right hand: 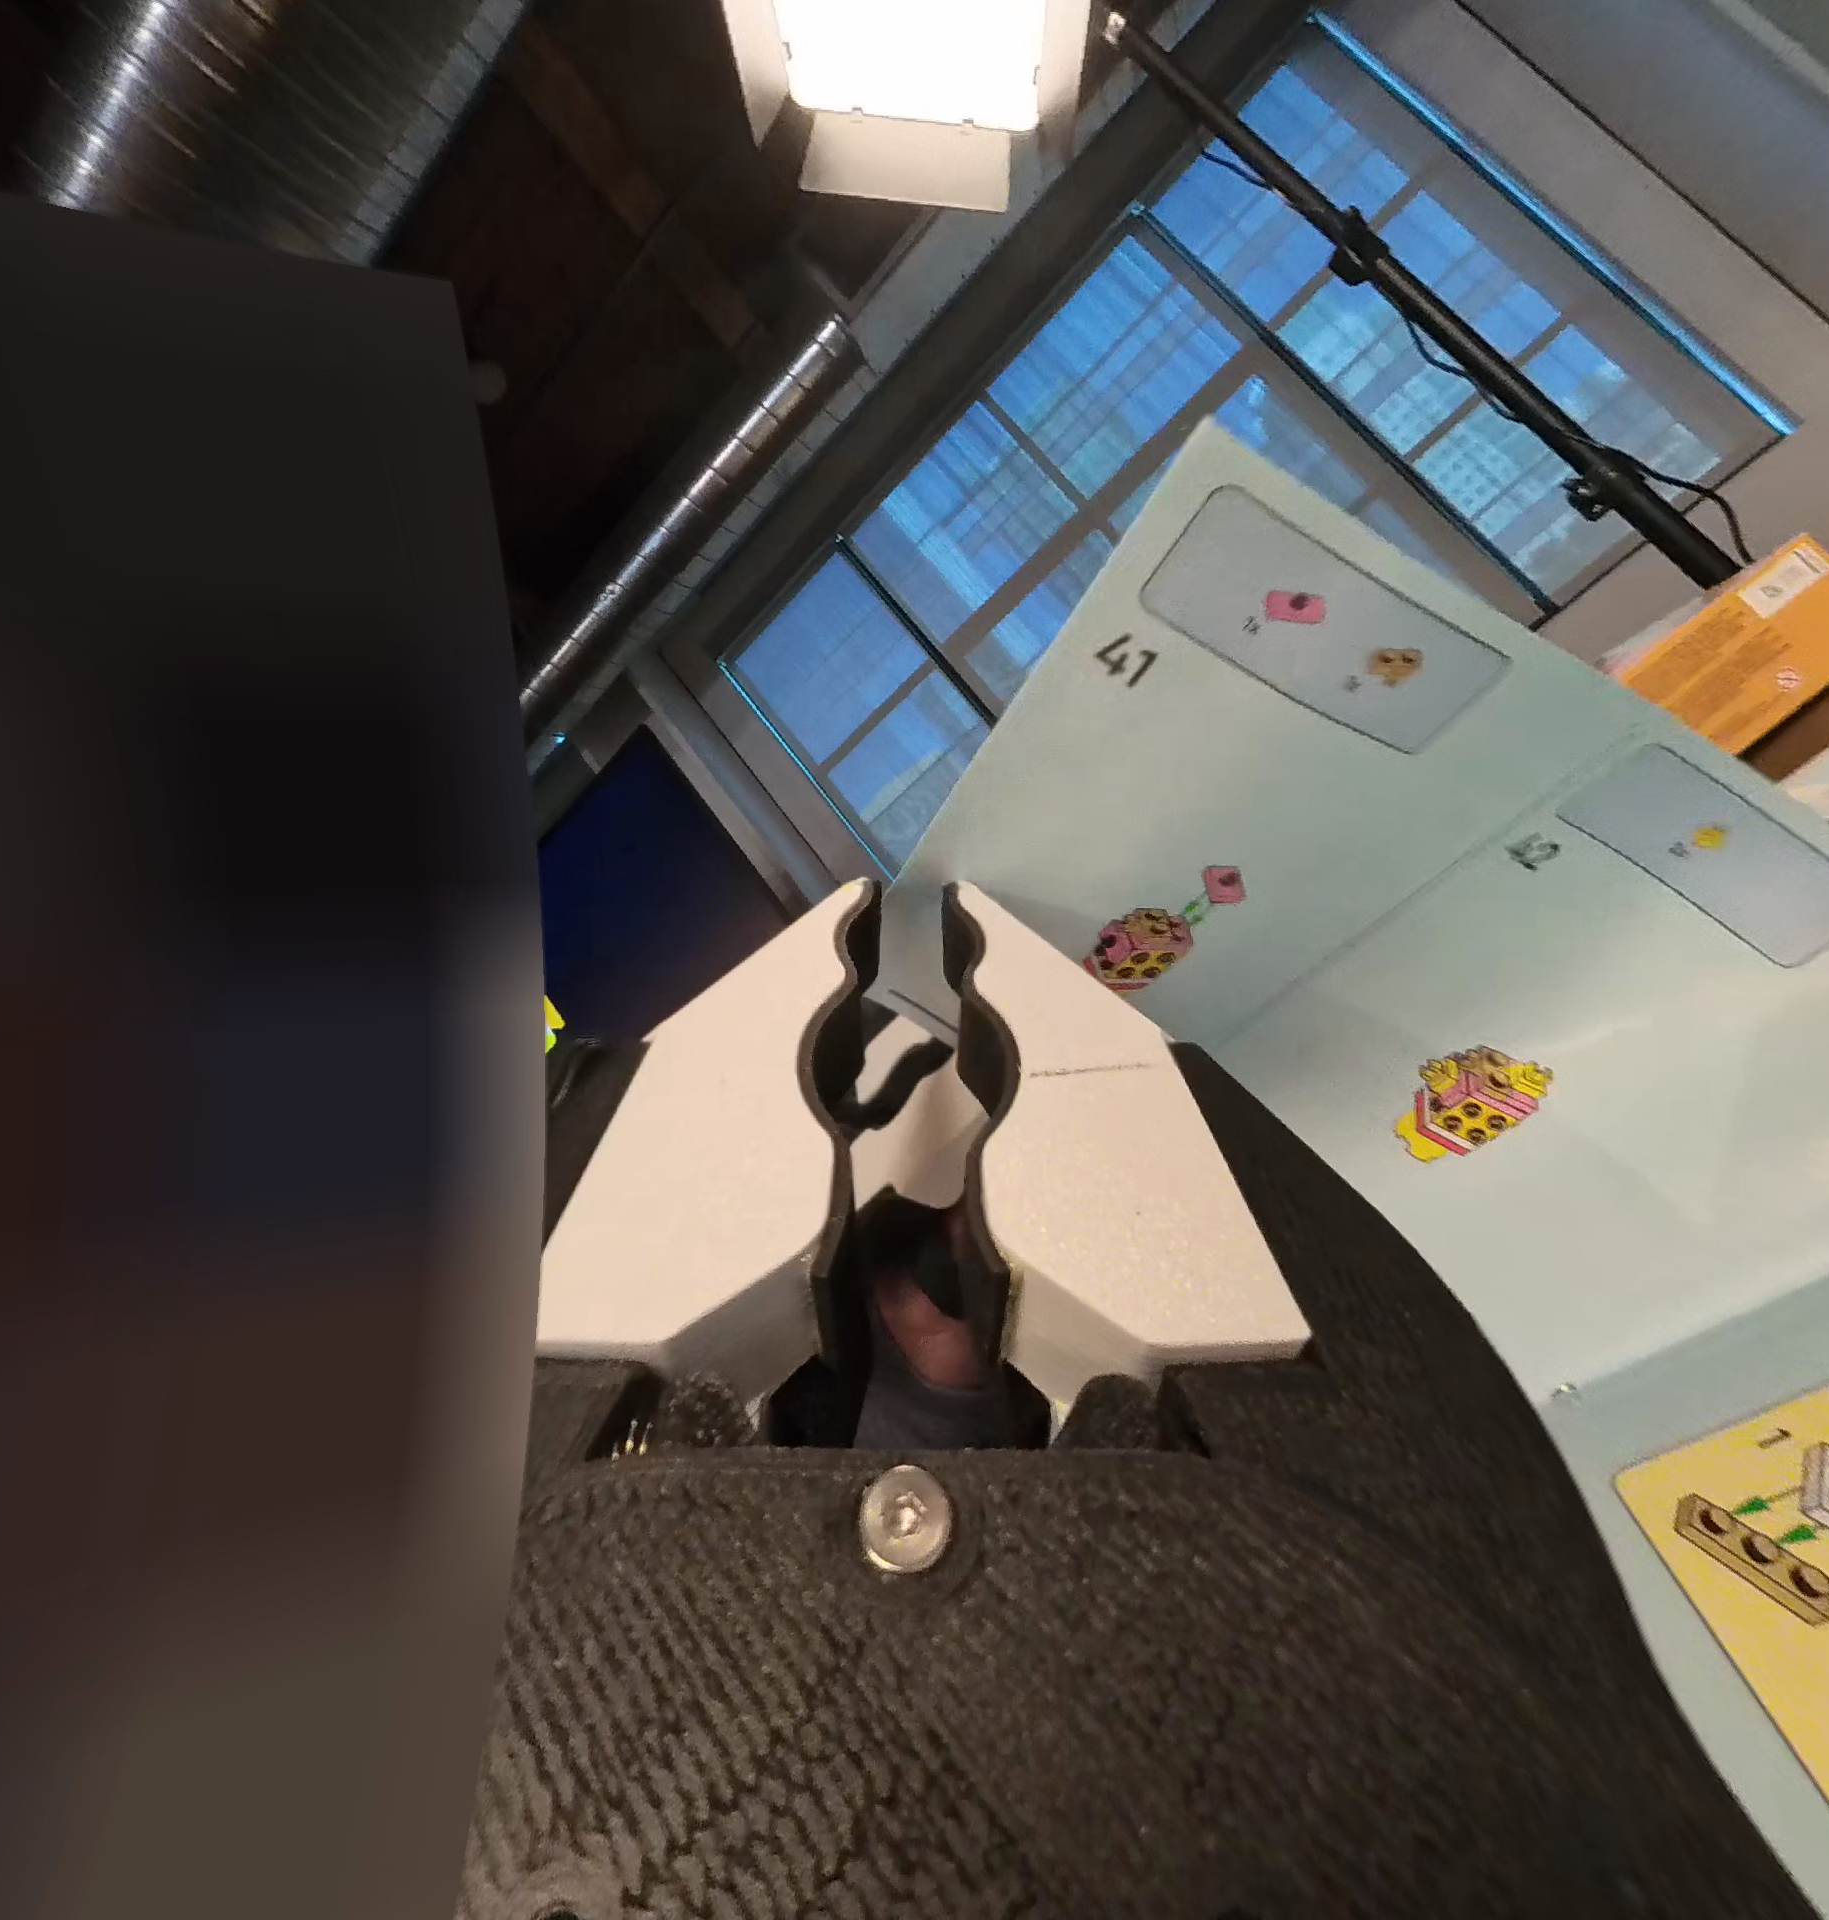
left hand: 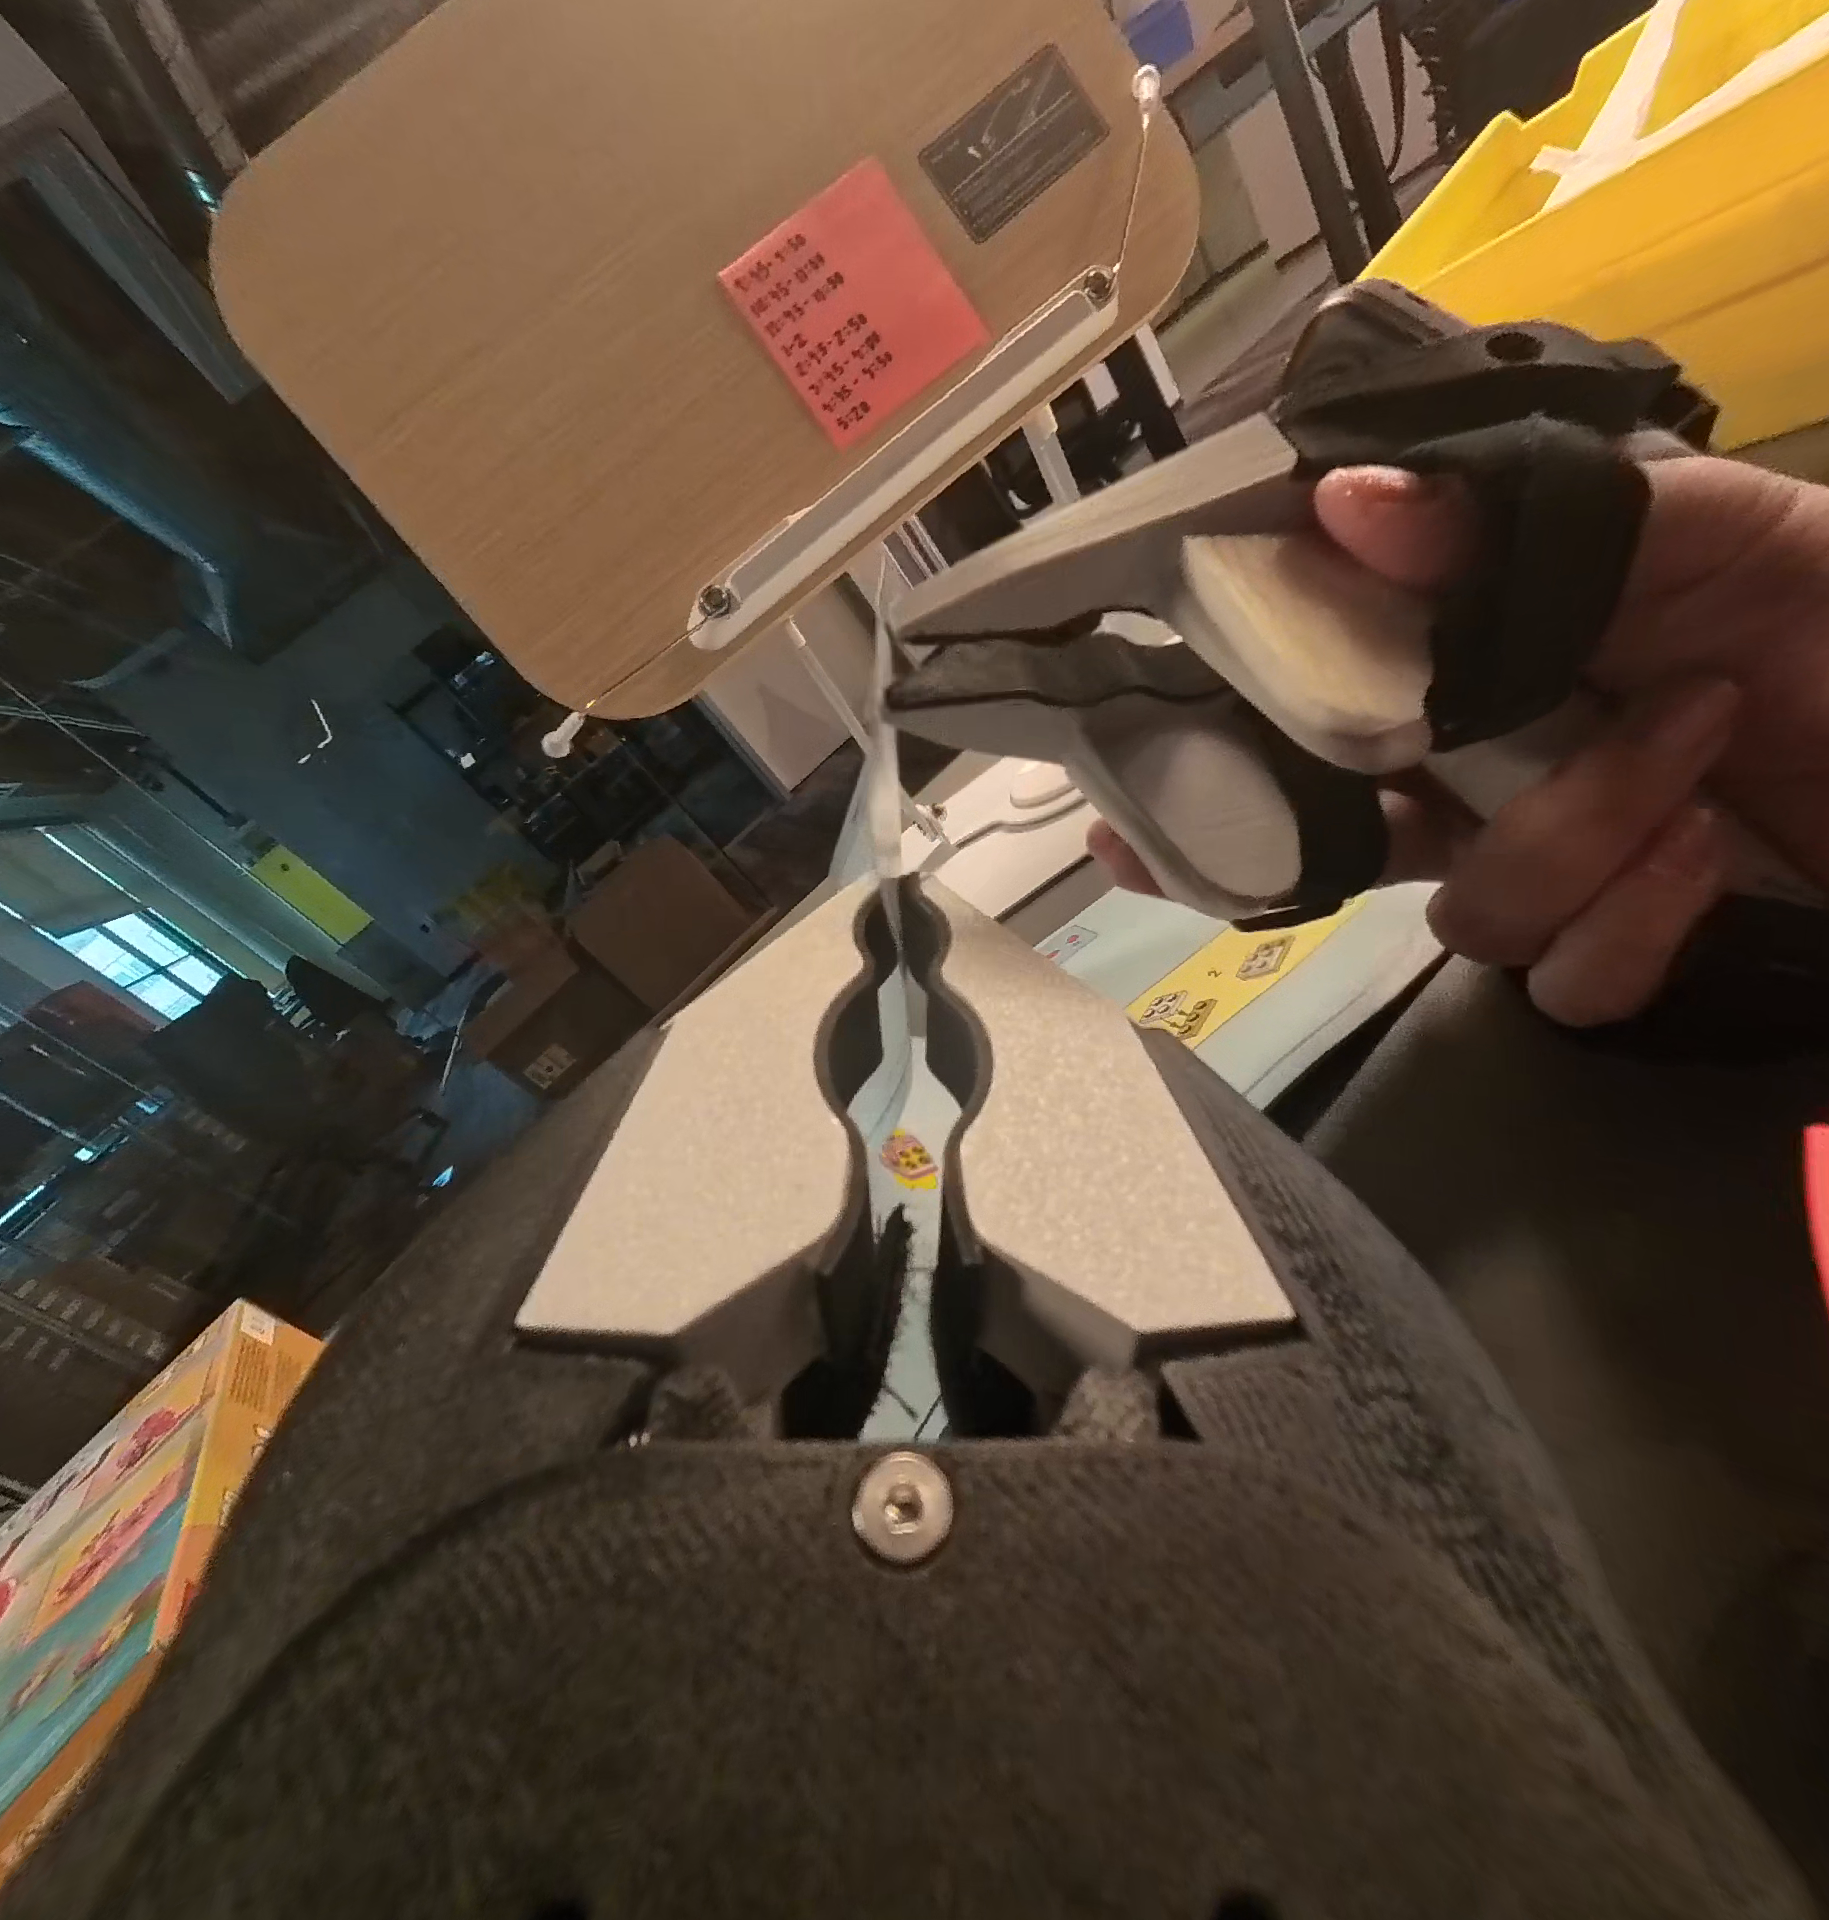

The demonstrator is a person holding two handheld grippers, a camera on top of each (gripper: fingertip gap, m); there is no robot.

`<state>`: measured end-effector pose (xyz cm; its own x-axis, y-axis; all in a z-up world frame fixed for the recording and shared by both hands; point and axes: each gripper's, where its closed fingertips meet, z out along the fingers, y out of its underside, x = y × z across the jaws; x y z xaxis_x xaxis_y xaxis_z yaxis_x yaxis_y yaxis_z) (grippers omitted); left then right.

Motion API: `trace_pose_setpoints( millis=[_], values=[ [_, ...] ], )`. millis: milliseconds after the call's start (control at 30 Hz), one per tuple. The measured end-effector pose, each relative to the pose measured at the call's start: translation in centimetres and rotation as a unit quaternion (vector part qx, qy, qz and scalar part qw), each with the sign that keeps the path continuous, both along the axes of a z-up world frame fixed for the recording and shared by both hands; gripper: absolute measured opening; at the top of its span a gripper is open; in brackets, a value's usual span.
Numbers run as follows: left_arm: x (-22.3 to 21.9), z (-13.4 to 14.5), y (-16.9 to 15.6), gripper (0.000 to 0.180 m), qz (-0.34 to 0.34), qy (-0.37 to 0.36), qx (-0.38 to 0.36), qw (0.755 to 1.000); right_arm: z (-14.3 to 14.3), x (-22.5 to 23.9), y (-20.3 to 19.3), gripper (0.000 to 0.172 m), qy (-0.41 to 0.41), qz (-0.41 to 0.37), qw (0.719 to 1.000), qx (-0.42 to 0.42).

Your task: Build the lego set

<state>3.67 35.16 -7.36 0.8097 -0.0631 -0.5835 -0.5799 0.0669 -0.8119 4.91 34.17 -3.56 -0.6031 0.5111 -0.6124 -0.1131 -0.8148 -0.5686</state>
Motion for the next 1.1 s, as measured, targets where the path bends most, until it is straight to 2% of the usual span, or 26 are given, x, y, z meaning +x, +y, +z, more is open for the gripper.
trace_pose_setpoints(
  millis=[300, 567, 667, 767, 967, 1100],
  values=[
    [0.5, -0.1, 0.0, 0.0, -0.003, 0.023, -0.001, 1.0, -0.2, -0.1, 0.1, 0.005, -0.009, -0.009, 1.0, 0.007],
    [0.0, -0.1, -0.1, 0.0, 0.008, 0.036, 0.002, 0.999, -0.9, -0.4, 2.0, 0.037, -0.042, -0.076, 0.996, 0.01],
    [0.1, -0.4, -0.1, 0.0, 0.014, 0.064, -0.002, 0.998, -1.0, -0.2, 2.7, 0.041, -0.047, -0.097, 0.994, 0.007],
    [0.1, -0.7, -0.1, 0.0, 0.021, 0.105, -0.003, 0.994, -1.2, 0.0, 3.8, 0.036, -0.056, -0.123, 0.991, -0.001],
    [0.5, -1.2, 0.0, 0.0, 0.021, 0.133, -0.008, 0.991, -1.5, 0.4, 4.9, 0.017, -0.063, -0.14, 0.988, -0.017],
    [1.0, -1.9, 0.0, 0.001, -0.001, 0.114, -0.04, 0.993, -1.7, 0.4, 5.1, 0.002, -0.073, -0.159, 0.985, -0.001]
  ],
)
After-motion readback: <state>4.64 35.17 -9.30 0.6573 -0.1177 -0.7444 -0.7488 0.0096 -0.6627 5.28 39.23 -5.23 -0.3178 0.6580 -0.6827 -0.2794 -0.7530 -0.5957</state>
